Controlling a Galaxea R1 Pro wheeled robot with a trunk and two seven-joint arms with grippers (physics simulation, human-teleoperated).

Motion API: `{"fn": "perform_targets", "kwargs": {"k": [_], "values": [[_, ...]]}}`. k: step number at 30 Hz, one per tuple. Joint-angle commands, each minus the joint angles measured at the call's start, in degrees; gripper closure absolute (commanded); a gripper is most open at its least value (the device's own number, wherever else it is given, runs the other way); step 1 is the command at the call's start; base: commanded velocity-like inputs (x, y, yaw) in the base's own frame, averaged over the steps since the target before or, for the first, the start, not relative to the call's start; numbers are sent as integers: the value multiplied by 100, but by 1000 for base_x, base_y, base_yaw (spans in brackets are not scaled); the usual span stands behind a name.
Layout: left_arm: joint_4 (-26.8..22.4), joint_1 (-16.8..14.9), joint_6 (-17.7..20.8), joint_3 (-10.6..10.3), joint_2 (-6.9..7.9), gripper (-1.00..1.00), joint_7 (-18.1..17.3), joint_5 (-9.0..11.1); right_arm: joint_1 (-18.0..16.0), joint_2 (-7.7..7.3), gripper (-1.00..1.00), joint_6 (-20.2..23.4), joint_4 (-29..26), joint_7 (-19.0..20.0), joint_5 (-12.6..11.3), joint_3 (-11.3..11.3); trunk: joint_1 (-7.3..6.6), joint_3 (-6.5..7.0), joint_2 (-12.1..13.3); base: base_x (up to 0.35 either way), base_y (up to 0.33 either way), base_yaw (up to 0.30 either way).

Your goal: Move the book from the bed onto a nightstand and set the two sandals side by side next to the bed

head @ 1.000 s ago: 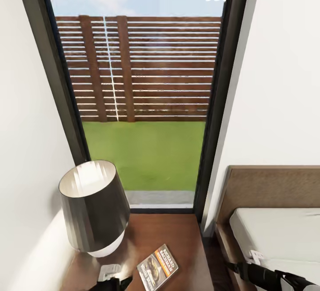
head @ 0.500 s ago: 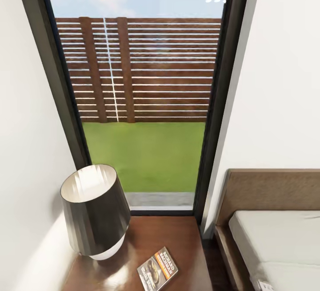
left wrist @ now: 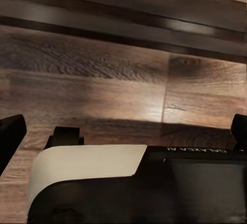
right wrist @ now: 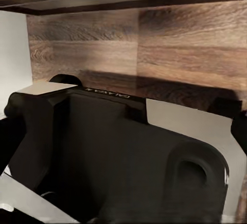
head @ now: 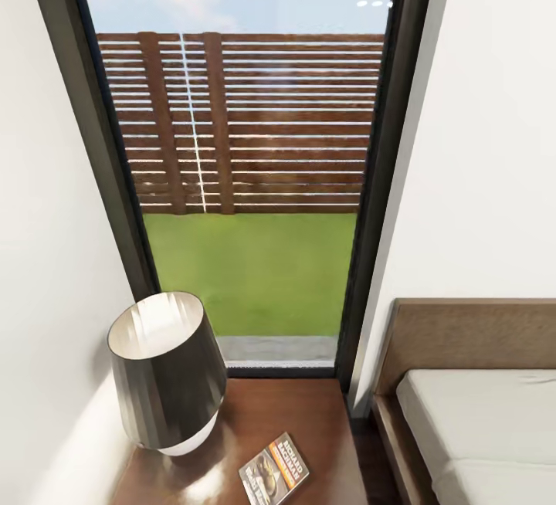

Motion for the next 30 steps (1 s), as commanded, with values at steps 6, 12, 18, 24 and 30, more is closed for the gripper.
{"fn": "perform_targets", "kwargs": {"k": [6,12,18,24,30], "values": [[2,291,-11,19,0,-100,-34,43,262,16,-100,13,4,27,-55,29,-1,-4,-2,0,0,0],[-6,324,-19,30,4,-100,-27,45,289,9,-100,12,3,22,-55,21,-1,-4,-2,0,0,0],[-9,327,-19,32,2,-100,-23,46,292,11,-100,11,1,21,-61,6,-1,-4,-2,0,0,0],[-12,328,-23,30,-6,-100,-25,46,293,29,-100,6,-1,21,-58,7,-1,-4,-2,0,0,0],[-6,328,-23,27,-15,-100,-25,46,293,508,-100,6,-5,21,-53,6,-1,-4,-2,0,0,0]]}}
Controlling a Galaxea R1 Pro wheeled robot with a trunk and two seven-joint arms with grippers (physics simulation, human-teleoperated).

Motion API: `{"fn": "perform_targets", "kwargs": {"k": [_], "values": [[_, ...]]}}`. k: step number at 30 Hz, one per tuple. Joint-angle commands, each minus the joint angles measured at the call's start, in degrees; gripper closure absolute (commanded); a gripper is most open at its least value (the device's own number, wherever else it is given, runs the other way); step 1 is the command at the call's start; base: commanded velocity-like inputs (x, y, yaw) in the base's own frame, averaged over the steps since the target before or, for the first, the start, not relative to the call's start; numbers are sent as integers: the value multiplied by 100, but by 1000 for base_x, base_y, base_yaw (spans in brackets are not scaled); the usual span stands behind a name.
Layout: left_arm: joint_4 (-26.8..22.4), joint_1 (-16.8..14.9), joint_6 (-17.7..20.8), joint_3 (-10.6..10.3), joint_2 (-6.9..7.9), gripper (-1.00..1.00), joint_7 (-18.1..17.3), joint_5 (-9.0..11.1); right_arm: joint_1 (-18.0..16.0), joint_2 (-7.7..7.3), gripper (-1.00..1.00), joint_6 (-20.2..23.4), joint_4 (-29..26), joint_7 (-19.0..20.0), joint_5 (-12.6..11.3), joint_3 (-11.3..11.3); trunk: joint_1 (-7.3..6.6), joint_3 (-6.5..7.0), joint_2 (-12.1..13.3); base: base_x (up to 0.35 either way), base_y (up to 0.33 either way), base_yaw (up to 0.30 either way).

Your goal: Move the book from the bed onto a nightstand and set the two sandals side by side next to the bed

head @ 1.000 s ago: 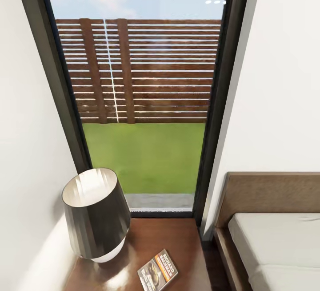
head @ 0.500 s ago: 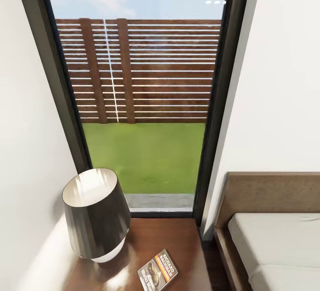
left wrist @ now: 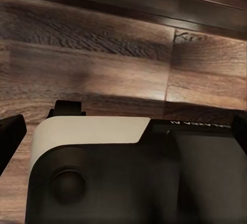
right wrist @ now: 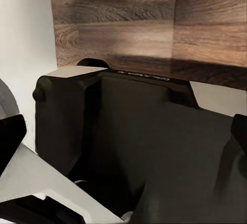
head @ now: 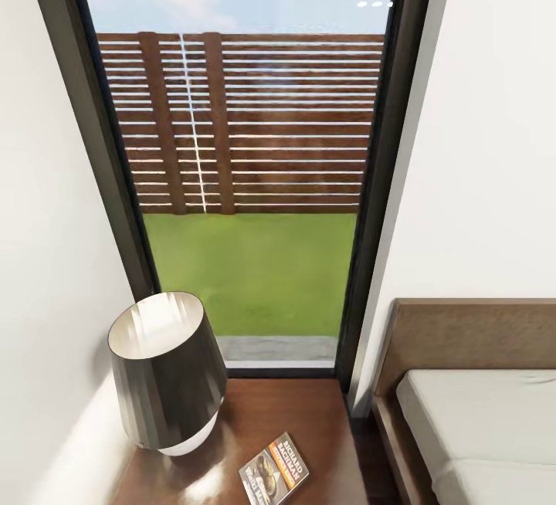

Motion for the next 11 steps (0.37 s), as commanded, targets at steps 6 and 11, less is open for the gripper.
{"fn": "perform_targets", "kwargs": {"k": [6,11], "values": [[5,-4,-7,16,-1,-100,-37,46,-7,84,-100,14,14,30,-56,41,0,-6,-3,0,0,0],[5,-4,-7,16,-1,-100,-37,44,-7,91,-100,14,14,30,-54,43,0,-6,-3,0,0,0]]}}
